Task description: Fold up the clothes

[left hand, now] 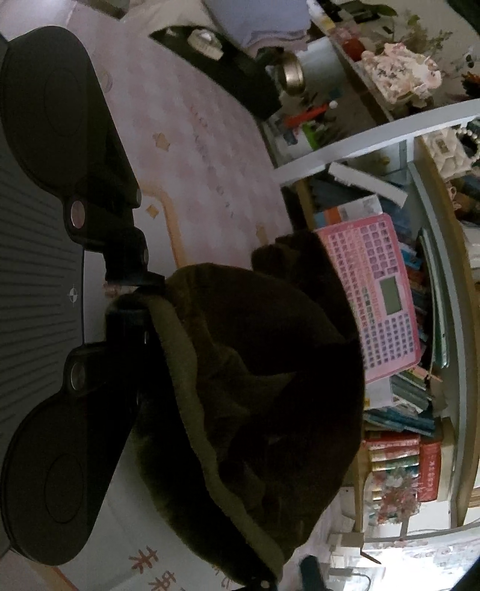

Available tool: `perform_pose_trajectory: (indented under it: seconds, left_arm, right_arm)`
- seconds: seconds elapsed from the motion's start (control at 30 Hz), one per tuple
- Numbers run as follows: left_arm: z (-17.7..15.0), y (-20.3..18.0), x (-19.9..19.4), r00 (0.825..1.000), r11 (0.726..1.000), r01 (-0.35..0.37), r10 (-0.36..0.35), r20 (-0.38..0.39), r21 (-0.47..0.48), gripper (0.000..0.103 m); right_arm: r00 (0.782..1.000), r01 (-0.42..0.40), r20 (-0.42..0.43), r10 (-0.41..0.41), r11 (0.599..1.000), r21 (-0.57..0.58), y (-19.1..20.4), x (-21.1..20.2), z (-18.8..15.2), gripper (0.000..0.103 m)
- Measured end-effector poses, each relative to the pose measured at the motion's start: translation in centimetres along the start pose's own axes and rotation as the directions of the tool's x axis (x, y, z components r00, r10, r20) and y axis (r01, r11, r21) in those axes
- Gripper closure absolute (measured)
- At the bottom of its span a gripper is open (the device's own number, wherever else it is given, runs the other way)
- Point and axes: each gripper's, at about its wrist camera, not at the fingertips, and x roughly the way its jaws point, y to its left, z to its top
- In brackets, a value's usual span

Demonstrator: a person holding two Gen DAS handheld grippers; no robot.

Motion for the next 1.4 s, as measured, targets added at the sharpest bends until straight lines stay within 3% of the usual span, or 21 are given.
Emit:
perform_pose_trajectory:
  seconds: [0.1, 0.17, 0.2, 0.3, 0.37, 0.5, 0.6, 0.67, 0.73, 0.8, 0.9, 1.0, 1.1, 1.2, 1.3, 1.4]
  left_arm:
    - [0.4, 0.7, -0.8, 1.0, 1.0, -0.001, 0.001, 0.01, 0.008, 0.091]
    - [1.0, 1.4, -1.9, 0.999, 1.0, -0.018, 0.018, 0.032, 0.013, 0.091]
    - [1.4, 1.8, -2.5, 0.999, 0.999, -0.029, 0.028, 0.045, 0.014, 0.092]
    - [2.7, 3.9, -4.2, 0.995, 0.998, -0.061, 0.063, 0.082, -0.022, 0.093]
    - [3.9, 5.3, -5.4, 0.991, 0.996, -0.08, 0.084, 0.108, -0.037, 0.093]
    - [7.7, 6.2, -6.8, 0.98, 0.997, -0.078, 0.078, 0.181, -0.009, 0.094]
    - [11.5, 4.2, -6.9, 0.963, 0.994, -0.029, 0.0, 0.27, 0.103, 0.094]
    - [14.4, 2.3, -6.9, 0.935, 0.98, -0.009, -0.062, 0.35, 0.2, 0.094]
    - [17.6, 1.0, -7.6, 0.885, 0.966, -0.003, -0.119, 0.451, 0.26, 0.094]
    - [20.3, 0.8, -8.7, 0.816, 0.962, 0.008, -0.164, 0.554, 0.273, 0.094]
    - [22.4, 1.9, -9.8, 0.737, 0.958, 0.04, -0.22, 0.639, 0.283, 0.094]
    - [22.2, 4.3, -9.8, 0.694, 0.952, 0.081, -0.266, 0.669, 0.294, 0.094]
    - [20.8, 8.2, -9.4, 0.665, 0.948, 0.121, -0.299, 0.685, 0.295, 0.094]
    - [19.4, 14.0, -9.4, 0.619, 0.949, 0.166, -0.312, 0.72, 0.268, 0.094]
    - [19.1, 20.0, -10.5, 0.561, 0.957, 0.2, -0.287, 0.777, 0.21, 0.094]
    - [20.0, 24.1, -11.0, 0.5, 0.95, 0.268, -0.278, 0.82, 0.159, 0.094]
  right_arm:
    - [0.999, 0.014, 0.045, -0.014, 1.0, 0.011, 0.0, -0.4, 0.3, 0.067]
    - [0.997, -0.005, 0.082, 0.002, 1.0, 0.03, 0.1, -1.1, 0.8, 0.088]
    - [0.995, -0.015, 0.1, 0.011, 0.999, 0.039, 0.1, -1.4, 1.0, 0.091]
    - [0.989, -0.112, 0.108, 0.099, 0.985, 0.128, -0.5, -1.7, 2.2, 0.094]
    - [0.975, -0.215, 0.099, 0.198, 0.951, 0.224, -1.2, -1.5, 3.1, 0.094]
    - [0.953, -0.297, 0.139, 0.268, 0.912, 0.281, -1.4, -2.6, 4.5, 0.095]
    - [0.972, -0.2, 0.177, 0.152, 0.935, 0.294, -3.7, -3.9, 5.0, 0.096]
    - [0.982, -0.081, 0.186, 0.021, 0.944, 0.32, -6.4, -4.8, 5.0, 0.096]
    - [0.969, 0.075, 0.201, -0.142, 0.948, 0.308, -8.9, -6.3, 5.3, 0.096]
    - [0.934, 0.197, 0.225, -0.277, 0.926, 0.323, -11.2, -8.6, 6.1, 0.096]
    - [0.875, 0.315, 0.26, -0.409, 0.888, 0.337, -12.2, -12.3, 7.6, 0.096]
    - [0.836, 0.384, 0.275, -0.475, 0.864, 0.326, -10.7, -14.6, 9.0, 0.096]
    - [0.82, 0.406, 0.269, -0.505, 0.845, 0.349, -7.9, -15.5, 10.8, 0.096]
    - [0.812, 0.409, 0.267, -0.519, 0.833, 0.374, -3.9, -15.2, 13.9, 0.096]
    - [0.804, 0.393, 0.285, -0.522, 0.826, 0.404, 1.1, -15.8, 17.9, 0.096]
    - [0.78, 0.362, 0.345, -0.522, 0.826, 0.433, 4.7, -17.7, 22.0, 0.096]
